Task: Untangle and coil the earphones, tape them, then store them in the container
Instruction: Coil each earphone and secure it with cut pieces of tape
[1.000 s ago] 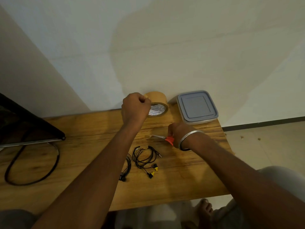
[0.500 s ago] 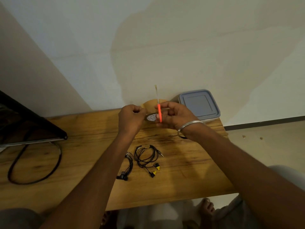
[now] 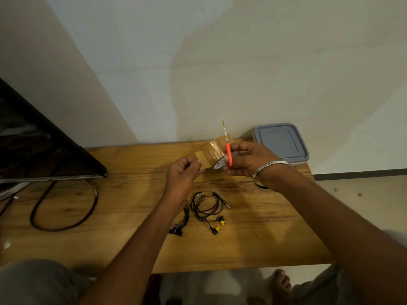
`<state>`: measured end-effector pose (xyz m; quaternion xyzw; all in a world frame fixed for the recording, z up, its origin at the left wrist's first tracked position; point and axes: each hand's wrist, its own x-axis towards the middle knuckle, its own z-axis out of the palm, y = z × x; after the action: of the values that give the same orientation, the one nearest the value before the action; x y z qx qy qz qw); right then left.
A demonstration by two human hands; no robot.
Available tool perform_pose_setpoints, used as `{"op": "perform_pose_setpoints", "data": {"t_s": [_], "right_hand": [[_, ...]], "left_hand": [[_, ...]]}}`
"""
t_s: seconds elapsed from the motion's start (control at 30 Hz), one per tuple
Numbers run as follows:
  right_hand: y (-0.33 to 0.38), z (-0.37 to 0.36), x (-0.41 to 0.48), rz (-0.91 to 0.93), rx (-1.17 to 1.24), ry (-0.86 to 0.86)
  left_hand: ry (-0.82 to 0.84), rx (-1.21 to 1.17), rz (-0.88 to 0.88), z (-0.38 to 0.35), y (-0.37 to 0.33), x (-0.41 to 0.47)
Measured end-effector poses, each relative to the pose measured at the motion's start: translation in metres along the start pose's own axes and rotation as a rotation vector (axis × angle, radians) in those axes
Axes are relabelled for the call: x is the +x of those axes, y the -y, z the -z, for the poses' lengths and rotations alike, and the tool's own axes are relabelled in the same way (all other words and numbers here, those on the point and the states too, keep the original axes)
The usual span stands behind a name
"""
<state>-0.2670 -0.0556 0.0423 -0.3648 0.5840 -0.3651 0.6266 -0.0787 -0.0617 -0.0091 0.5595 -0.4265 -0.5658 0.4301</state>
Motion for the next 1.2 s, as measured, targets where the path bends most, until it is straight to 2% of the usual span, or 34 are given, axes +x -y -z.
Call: {"op": "perform_pose_setpoints", "data": {"t_s": [0.3, 0.47, 0.57, 0.73, 0.9, 1.03, 1.2], "right_hand": [[0.007, 0.008, 0.003, -0.140, 0.163, 0.087], [0.006, 0.014, 0.004, -0.194, 0.234, 0.097], [0.002, 0.013, 0.006, -0.198, 0.252, 0.100], [0.001, 0.010, 0.008, -0.148, 0.219, 0.091], [0.001, 0.005, 0.004, -0.125, 0.177, 0.141], [0.000, 0.002, 0.000, -0.124, 0.158, 0.228], [-0.001, -0.004, -0.001, -0.055, 0.168, 0.246]], "left_hand": [[0.036, -0.152, 0.049, 0.009, -0.001, 0.003], [-0.026, -0.164, 0.031, 0.011, -0.004, 0.008], [-0.108, -0.169, 0.032, 0.009, -0.005, 0.009], [-0.120, -0.240, 0.058, 0.010, -0.005, 0.009], [-0.067, -0.055, -0.126, 0.008, -0.007, 0.008], [-0.066, 0.098, -0.192, 0.002, -0.009, 0.009], [-0.058, 0.146, -0.198, -0.003, -0.011, 0.009]]}}
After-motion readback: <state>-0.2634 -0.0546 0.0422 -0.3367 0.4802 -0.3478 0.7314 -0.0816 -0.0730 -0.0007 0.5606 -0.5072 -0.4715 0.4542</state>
